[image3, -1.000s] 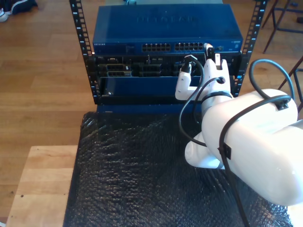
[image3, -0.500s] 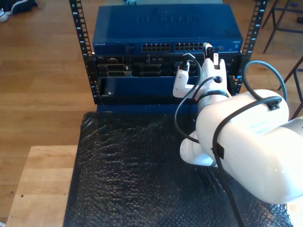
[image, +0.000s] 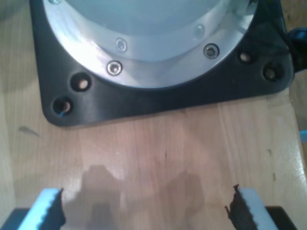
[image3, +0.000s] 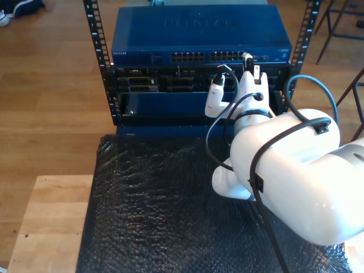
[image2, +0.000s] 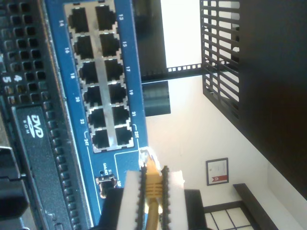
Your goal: Grab the cable and plug it in
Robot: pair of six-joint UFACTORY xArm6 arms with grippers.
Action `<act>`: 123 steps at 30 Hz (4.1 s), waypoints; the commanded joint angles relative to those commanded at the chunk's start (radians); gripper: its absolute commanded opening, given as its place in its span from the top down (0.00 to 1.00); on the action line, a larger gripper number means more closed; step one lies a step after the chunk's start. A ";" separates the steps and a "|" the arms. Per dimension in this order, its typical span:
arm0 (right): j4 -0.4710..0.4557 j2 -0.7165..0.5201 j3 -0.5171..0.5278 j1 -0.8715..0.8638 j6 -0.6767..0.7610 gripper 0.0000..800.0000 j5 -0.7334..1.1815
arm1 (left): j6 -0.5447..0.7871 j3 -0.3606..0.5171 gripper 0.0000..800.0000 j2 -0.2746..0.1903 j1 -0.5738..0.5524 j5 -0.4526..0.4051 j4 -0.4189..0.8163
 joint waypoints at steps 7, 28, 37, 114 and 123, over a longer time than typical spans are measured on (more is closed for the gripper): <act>0.000 0.009 0.000 0.000 0.002 1.00 0.006 | 0.000 0.000 0.00 0.000 0.000 0.000 0.000; 0.000 0.026 -0.035 0.000 0.003 1.00 0.023 | 0.000 0.000 0.00 0.000 0.000 0.000 0.000; 0.000 0.044 -0.052 0.000 0.003 1.00 0.026 | 0.000 -0.002 0.00 0.000 0.000 0.000 0.000; 0.000 0.055 -0.080 -0.005 -0.031 1.00 0.028 | 0.000 0.000 0.00 0.000 0.000 0.000 0.000; 0.000 0.058 -0.078 -0.005 -0.031 1.00 0.028 | 0.000 0.000 0.00 0.000 0.000 0.000 0.000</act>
